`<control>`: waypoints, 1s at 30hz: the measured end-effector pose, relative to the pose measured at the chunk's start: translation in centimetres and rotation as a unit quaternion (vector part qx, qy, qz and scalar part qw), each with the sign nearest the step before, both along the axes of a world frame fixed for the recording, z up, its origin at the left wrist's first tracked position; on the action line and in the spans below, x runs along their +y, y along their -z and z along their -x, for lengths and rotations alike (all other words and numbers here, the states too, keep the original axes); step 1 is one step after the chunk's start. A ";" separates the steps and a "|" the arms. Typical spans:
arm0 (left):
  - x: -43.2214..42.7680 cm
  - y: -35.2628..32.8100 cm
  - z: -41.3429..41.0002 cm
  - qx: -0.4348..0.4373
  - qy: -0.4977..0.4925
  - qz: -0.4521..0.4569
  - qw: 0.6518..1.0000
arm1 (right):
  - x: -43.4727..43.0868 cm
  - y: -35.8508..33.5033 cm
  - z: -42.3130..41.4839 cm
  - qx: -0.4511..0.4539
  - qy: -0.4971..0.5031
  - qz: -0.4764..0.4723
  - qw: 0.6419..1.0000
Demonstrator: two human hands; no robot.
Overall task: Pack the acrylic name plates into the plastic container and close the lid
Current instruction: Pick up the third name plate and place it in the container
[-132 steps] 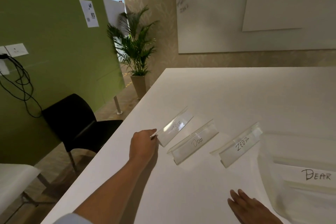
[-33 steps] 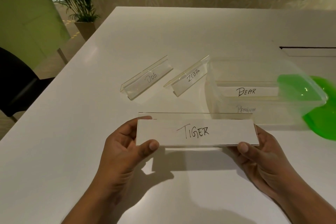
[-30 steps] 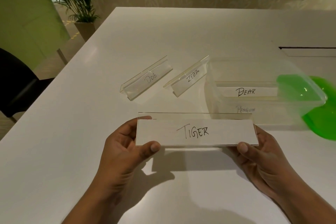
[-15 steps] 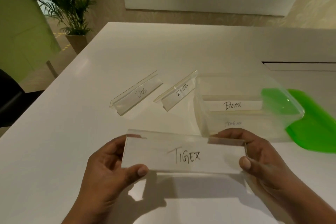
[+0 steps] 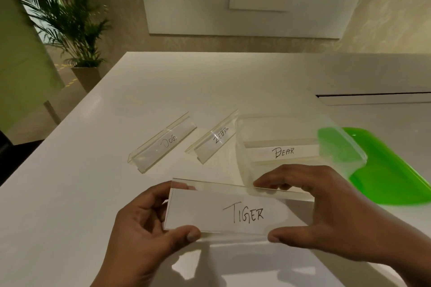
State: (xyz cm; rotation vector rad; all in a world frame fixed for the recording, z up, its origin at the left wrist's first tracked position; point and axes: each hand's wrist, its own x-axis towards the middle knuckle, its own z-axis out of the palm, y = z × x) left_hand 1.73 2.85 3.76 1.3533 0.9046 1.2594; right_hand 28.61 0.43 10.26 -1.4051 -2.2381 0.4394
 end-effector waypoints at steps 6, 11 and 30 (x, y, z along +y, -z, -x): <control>0.3 -0.2 -0.8 0.004 0.002 -0.008 1.000 | 0.0 -0.8 0.4 -0.035 -0.009 -0.003 0.999; 0.6 -0.1 -1.1 0.007 0.013 -0.028 0.999 | -0.3 -1.0 0.7 -0.061 -0.005 -0.011 0.998; 6.5 7.1 0.6 0.519 -0.053 -0.133 0.843 | 2.9 -3.8 -1.7 -0.076 0.027 -0.095 0.992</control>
